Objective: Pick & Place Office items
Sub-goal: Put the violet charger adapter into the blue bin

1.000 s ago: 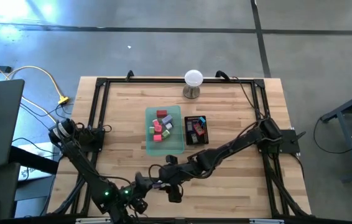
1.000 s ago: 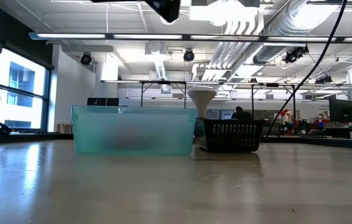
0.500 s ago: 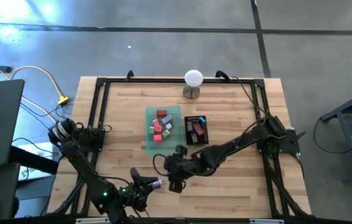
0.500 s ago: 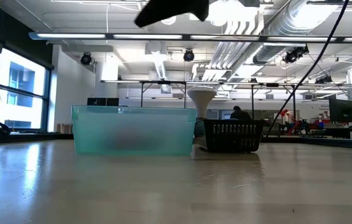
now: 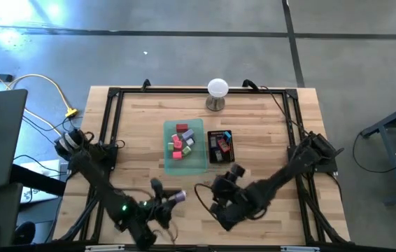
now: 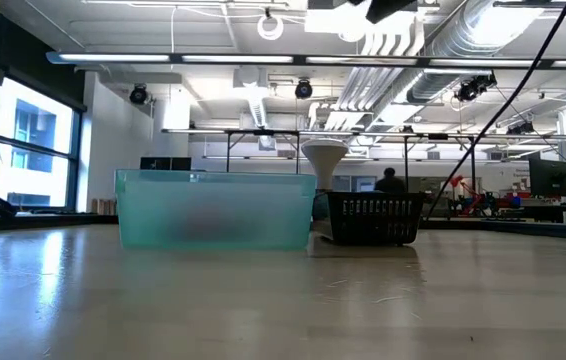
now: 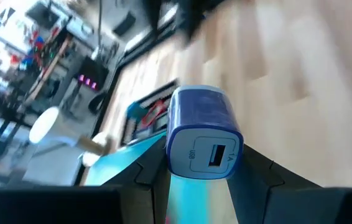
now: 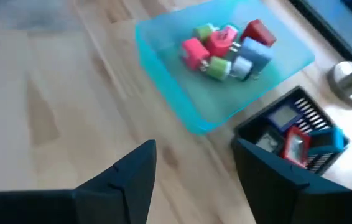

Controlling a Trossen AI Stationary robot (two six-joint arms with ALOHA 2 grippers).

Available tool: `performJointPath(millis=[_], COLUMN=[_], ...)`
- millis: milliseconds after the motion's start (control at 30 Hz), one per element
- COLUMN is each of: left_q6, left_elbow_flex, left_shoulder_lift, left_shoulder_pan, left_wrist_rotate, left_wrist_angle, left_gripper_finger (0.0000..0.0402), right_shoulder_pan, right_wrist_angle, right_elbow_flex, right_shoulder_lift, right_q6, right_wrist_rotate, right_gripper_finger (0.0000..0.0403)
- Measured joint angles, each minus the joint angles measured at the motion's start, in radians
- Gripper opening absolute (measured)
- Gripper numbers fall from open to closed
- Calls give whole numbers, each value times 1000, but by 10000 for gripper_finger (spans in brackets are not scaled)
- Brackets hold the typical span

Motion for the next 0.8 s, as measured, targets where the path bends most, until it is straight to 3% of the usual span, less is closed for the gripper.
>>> performJointPath(millis=[133,267,400,633,800], left_q6=[-48,-118,-134,-70,-51], left_elbow_flex=[0,0,-5,-120,-229], left_shoulder_lift=[-56,-101,-101,-98,-97], left_shoulder_pan=[114,281,446,632,701], left_wrist_rotate=[77,278,405,630,712], left_wrist_angle=[-154,-275,-312,-138,3], left_gripper_finger=[116,116,116,116,116], right_shoulder_pan=[69,112,142,163,168], right_wrist_angle=[-32,-24,-22,-16,-15], right_elbow_flex=[-1,0,0,0,0], right_shoulder_lift=[2,2,2,3,3], right_q6=[64,94,106,131,133], right_wrist_rotate=[76,115,147,147,146], right_gripper_finger=[203,203,203,203,203])
